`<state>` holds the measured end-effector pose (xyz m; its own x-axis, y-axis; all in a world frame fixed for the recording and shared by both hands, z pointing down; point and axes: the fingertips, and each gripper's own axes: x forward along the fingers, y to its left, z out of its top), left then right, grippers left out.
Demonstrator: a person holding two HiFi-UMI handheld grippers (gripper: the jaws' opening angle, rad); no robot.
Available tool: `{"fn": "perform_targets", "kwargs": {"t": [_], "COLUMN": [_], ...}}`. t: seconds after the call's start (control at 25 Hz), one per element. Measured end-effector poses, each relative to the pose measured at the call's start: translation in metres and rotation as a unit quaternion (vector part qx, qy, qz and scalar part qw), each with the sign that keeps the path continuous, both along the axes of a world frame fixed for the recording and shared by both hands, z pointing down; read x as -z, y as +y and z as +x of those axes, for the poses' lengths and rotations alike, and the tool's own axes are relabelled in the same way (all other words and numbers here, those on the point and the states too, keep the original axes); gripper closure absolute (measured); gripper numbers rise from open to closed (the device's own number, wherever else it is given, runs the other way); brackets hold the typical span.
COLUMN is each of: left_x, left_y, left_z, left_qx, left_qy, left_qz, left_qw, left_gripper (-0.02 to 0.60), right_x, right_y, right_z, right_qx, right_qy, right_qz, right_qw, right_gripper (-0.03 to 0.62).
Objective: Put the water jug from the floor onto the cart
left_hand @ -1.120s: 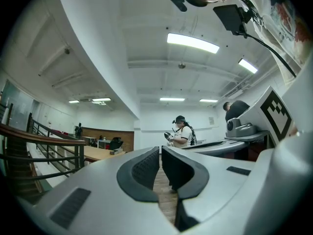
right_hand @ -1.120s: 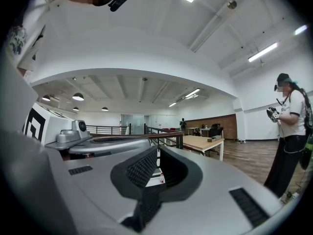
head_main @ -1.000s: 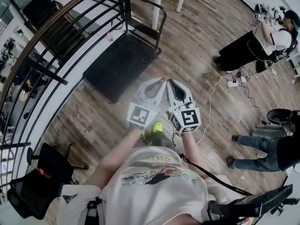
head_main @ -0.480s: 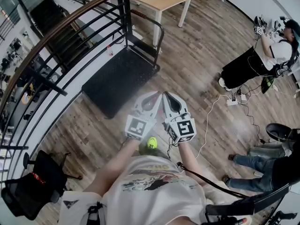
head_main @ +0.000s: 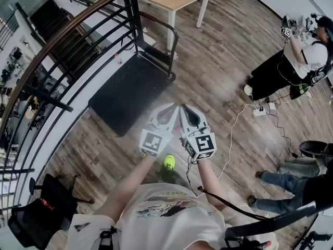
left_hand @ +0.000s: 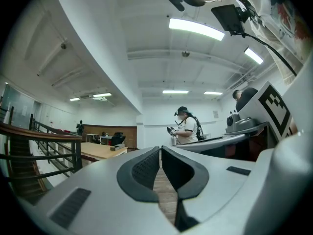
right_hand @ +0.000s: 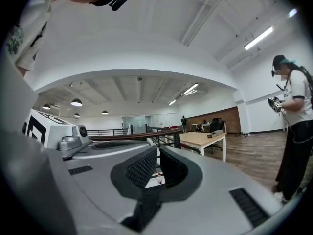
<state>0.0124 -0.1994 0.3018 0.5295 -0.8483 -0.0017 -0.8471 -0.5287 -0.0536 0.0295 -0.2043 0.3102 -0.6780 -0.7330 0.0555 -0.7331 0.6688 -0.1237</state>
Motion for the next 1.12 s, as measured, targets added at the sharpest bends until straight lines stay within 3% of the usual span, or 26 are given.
{"fn": "perform_targets", "kwargs": {"t": [0.6, 0.84, 1.12], "left_x": [-0.091, -0.158, -0.234], "left_y": [-0.078, -0.091, -0.089], "left_z": [0.001, 0.012, 0.017], "left_qx": [-0.069, -0.086, -0.097], "left_qy": [-0.002, -0.005, -0.029], "left_qz": [0.004, 0.003, -0.005], "left_qw": [0.9976, 0.9963, 0.9949], "left_gripper": [0.569, 0.569, 0.568], "right_x": [-0.096, -0.176, -0.252], "right_y": [-0.073, -0.079, -0.076], "right_z": [0.002, 0.013, 0.018], "right_qx": [-0.072, -0.114, -0.123], "right_qy": [0.006, 0.005, 0.017], "right_qz": [-0.025, -0.056, -0.067], "right_qw": [0.997, 0.992, 0.99], "right_gripper": [0.572, 0.572, 0.57]}}
